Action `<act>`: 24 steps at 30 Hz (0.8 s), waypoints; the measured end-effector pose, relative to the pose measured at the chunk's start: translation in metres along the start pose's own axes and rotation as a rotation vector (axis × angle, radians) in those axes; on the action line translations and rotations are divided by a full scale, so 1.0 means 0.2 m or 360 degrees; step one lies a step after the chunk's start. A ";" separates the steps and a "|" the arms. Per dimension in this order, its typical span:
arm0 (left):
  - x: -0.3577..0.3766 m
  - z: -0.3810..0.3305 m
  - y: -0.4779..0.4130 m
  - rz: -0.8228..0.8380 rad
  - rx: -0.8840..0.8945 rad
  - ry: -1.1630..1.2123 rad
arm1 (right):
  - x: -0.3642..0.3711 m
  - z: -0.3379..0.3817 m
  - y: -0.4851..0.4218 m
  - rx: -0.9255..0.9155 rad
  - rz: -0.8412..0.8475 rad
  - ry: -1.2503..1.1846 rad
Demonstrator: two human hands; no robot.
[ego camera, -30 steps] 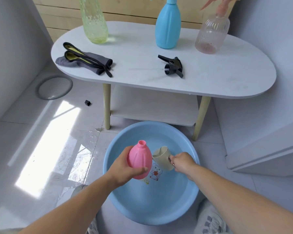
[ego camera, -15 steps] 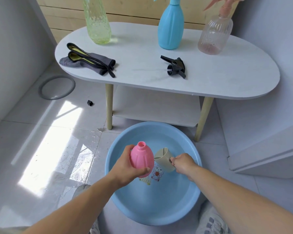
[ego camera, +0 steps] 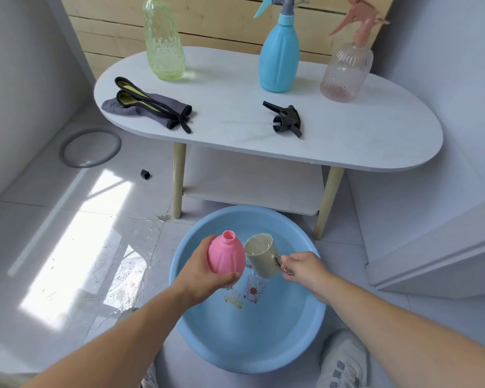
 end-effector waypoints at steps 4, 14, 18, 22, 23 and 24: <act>-0.01 -0.04 0.00 -0.0032 0.0038 -0.0004 | -0.07 0.11 0.09 -0.0147 0.0084 -0.0121; 0.00 -0.14 0.01 -0.0071 0.0127 -0.0003 | -0.31 0.47 0.47 -0.0408 0.0228 -0.0333; 0.00 -0.18 0.01 -0.0079 0.0173 -0.0061 | -0.37 0.57 0.55 -0.0549 0.0200 -0.0216; -0.01 -0.19 0.01 -0.0084 0.0167 -0.0064 | -0.40 0.63 0.57 -0.0662 0.0079 -0.0068; -0.01 -0.18 0.01 -0.0083 0.0165 -0.0070 | -0.41 0.64 0.57 -0.0689 0.0058 -0.0016; -0.01 -0.18 0.01 -0.0084 0.0162 -0.0075 | -0.41 0.65 0.58 -0.0724 0.0038 0.0043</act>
Point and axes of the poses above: each hand's wrist, its own y-axis away from the middle knuckle, its own x-axis out of the palm, z = x × y, the point moved 8 cm from there along -y, towards the middle knuckle, and after that the axes turned 3 degrees about -z, right-handed, at the moved point
